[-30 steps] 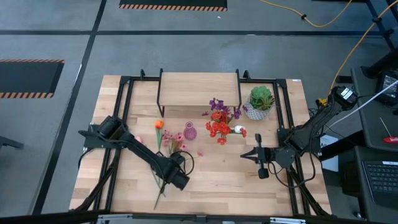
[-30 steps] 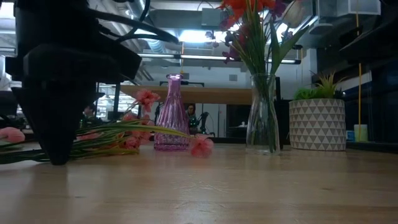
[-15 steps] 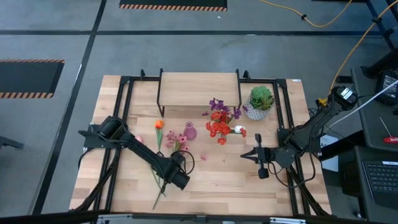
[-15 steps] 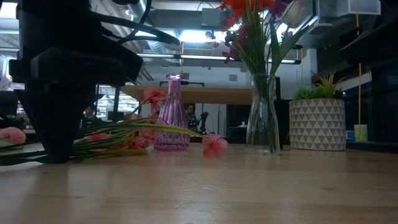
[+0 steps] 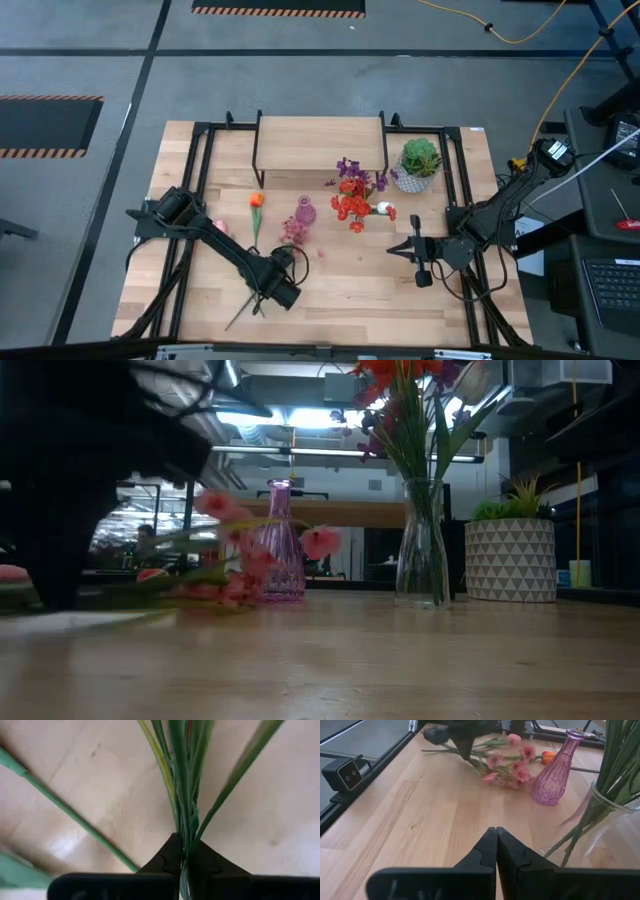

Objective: Pick and place flowers into a vace then onto a shelf
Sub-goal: Put the pink flowers into the purple vase

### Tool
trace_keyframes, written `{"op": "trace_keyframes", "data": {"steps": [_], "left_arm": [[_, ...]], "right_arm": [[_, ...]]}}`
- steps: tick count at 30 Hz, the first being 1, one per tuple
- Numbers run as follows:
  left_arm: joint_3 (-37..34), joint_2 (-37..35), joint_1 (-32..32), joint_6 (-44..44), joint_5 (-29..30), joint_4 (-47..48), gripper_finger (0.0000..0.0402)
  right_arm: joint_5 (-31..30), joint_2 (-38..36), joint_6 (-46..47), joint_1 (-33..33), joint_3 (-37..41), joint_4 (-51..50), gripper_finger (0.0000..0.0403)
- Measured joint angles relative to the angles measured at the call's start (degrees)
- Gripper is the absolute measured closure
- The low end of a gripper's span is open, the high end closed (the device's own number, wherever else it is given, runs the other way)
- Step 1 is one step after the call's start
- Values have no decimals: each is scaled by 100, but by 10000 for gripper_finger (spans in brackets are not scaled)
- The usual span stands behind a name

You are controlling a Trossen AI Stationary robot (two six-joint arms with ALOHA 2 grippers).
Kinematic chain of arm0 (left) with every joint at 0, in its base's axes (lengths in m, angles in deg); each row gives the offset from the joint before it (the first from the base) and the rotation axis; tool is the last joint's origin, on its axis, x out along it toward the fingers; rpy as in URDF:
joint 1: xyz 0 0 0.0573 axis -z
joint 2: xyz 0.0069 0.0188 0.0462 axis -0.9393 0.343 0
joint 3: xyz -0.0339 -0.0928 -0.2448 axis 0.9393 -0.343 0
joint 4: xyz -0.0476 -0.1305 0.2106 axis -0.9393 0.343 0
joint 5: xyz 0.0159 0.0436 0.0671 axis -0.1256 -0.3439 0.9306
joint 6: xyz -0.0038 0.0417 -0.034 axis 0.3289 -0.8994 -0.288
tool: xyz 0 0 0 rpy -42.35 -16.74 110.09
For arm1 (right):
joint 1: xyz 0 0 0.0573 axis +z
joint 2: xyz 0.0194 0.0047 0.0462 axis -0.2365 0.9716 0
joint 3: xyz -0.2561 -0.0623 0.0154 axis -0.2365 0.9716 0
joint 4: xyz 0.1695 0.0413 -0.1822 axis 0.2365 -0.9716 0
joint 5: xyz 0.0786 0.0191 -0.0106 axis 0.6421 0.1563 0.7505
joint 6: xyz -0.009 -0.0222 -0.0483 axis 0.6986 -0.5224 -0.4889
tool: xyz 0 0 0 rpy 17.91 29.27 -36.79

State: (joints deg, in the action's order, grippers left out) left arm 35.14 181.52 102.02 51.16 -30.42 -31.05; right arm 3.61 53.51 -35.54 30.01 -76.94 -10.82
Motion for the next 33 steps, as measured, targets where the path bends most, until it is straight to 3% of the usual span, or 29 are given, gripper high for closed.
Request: {"op": "trace_keyframes", "data": {"steps": [9, 20, 33], "left_arm": [[2, -597, 336, 54, 738, -20, 393], [7, -1530, 1261, 87, 2412, 27, 396], [8, -1788, 1901, -215, 4149, 58, 397]], "right_arm": [[2, 0, 1, 1, 0, 0, 399], [2, 2, 2, -2, 0, -2, 399], [2, 2, 1, -1, 0, 0, 399]]}}
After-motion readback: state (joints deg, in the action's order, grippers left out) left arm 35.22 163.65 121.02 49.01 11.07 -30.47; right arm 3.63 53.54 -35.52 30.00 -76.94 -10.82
